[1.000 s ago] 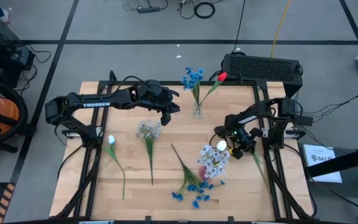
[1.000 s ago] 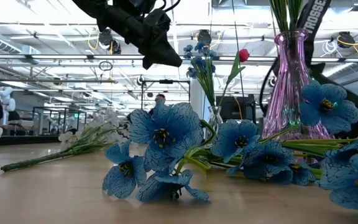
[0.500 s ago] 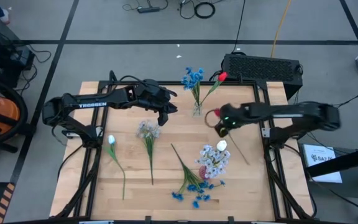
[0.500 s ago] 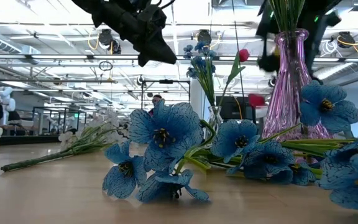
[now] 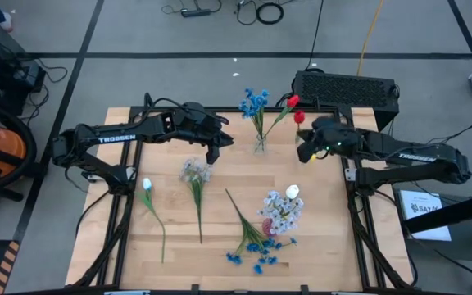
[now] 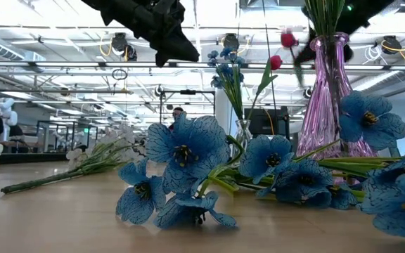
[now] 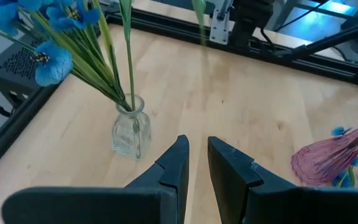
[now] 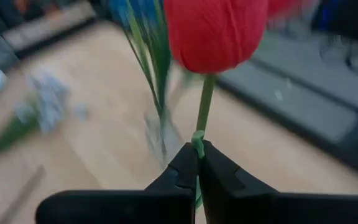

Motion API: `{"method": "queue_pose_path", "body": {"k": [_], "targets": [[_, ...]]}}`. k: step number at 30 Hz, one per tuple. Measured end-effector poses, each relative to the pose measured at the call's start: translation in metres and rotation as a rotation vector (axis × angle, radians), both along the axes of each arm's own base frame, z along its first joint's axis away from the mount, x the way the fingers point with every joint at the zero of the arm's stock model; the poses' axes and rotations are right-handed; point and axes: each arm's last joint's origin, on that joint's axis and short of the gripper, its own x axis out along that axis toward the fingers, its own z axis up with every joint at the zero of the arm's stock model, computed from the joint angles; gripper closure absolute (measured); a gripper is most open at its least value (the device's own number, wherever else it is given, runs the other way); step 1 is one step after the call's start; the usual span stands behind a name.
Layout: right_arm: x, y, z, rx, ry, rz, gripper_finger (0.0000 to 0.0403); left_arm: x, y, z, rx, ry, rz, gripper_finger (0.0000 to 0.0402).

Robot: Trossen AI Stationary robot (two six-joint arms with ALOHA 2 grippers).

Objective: Sort flowers into vase by color
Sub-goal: Put the red flower into the transparent vase

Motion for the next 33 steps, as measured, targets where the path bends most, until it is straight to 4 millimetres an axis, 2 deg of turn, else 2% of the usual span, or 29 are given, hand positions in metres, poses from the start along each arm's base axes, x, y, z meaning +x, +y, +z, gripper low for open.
{"method": "queue_pose_path", "body": {"k": [5,13,18,27,33], "targets": [[0.012,-0.002,0.020,-0.126,-0.183,0.047,0.0402,0.000,0.002,0.000,0.022,0.007,0.043,0.0336],[0.019,-0.003,0.042,-0.359,-0.285,0.106,0.0402,-0.004,0.008,-0.003,-0.008,0.038,0.127,0.0336],[0.025,-0.008,0.043,-0.381,-0.288,0.091,0.0402,-0.008,0.016,-0.005,0.008,0.062,0.112,0.0336],[0.060,-0.017,0.051,-0.369,-0.235,0.093,0.0402,-0.020,0.036,-0.011,-0.044,0.081,0.071,0.0336],[0.076,-0.021,0.056,-0.357,-0.235,0.090,0.0402,-0.029,0.045,-0.016,-0.053,0.139,0.073,0.0336]]}}
